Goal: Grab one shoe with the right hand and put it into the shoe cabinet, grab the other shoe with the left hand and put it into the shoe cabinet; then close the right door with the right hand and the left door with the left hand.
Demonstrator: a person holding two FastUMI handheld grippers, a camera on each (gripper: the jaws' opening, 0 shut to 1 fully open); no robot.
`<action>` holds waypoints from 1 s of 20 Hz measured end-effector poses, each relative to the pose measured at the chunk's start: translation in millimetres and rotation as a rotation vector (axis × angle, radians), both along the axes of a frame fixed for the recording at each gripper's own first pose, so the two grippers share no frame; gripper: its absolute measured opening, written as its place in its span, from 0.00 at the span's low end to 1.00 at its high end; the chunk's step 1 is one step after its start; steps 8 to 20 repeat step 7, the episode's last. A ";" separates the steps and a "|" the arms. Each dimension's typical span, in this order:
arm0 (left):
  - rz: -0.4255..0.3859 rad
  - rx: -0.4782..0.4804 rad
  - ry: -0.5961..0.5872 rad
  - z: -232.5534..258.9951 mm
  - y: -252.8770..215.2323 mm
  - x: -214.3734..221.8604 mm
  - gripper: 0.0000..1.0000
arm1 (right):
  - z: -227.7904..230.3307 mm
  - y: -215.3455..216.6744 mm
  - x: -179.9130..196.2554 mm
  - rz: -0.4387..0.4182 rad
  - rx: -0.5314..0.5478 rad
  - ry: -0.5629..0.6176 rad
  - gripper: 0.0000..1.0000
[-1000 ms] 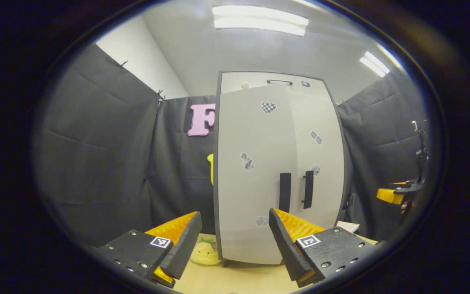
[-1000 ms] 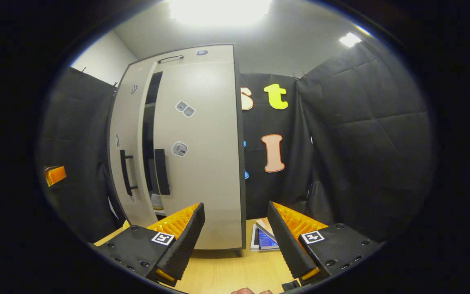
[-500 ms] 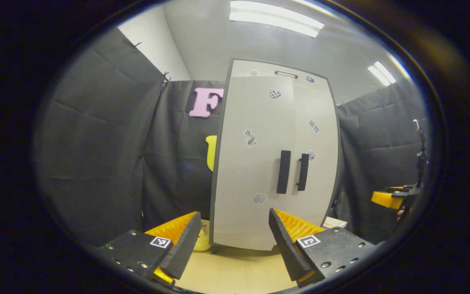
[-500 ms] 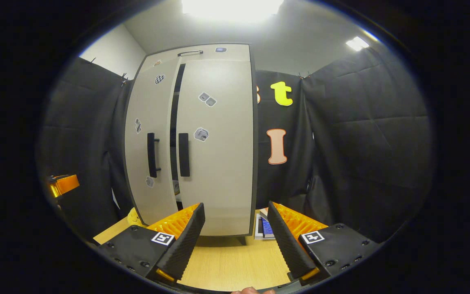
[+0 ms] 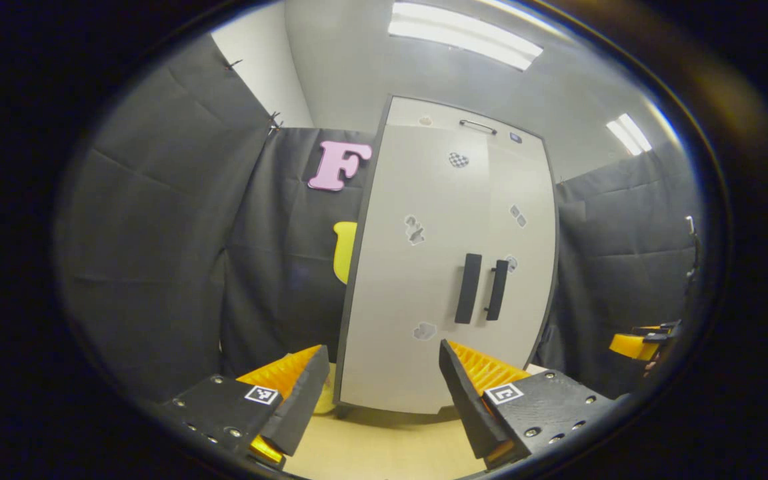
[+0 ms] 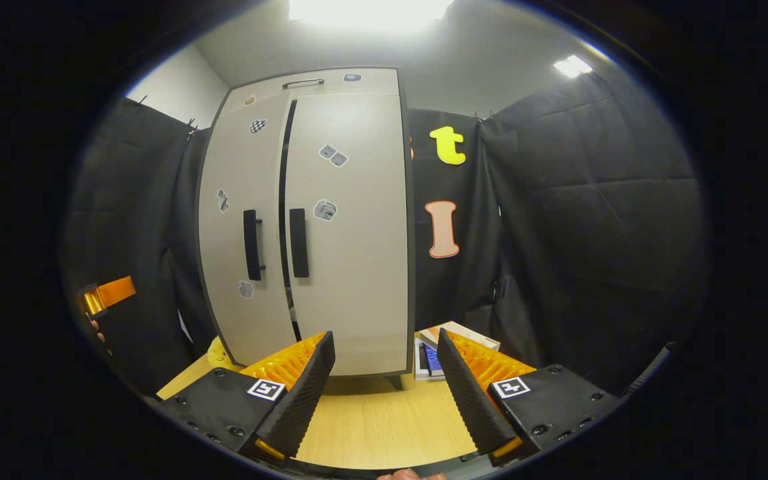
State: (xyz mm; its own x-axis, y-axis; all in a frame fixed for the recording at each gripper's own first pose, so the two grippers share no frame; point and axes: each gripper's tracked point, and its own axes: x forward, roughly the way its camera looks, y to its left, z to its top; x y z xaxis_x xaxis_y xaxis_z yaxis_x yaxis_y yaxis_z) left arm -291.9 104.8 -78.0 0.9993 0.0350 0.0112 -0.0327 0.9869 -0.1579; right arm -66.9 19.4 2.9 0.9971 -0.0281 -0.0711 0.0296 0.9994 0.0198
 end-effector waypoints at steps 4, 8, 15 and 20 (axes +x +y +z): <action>-0.002 -0.010 0.017 -8.7 -5.8 -2.9 0.95 | 0.8 0.0 -0.8 0.004 -0.018 -0.009 0.97; -0.001 0.012 0.035 -20.8 -7.2 -8.6 0.94 | -0.7 -5.8 -2.5 -0.008 -0.022 -0.011 0.97; -0.001 0.012 0.035 -20.8 -7.2 -8.6 0.94 | -0.7 -5.8 -2.5 -0.008 -0.022 -0.011 0.97; -0.001 0.012 0.035 -20.8 -7.2 -8.6 0.94 | -0.7 -5.8 -2.5 -0.008 -0.022 -0.011 0.97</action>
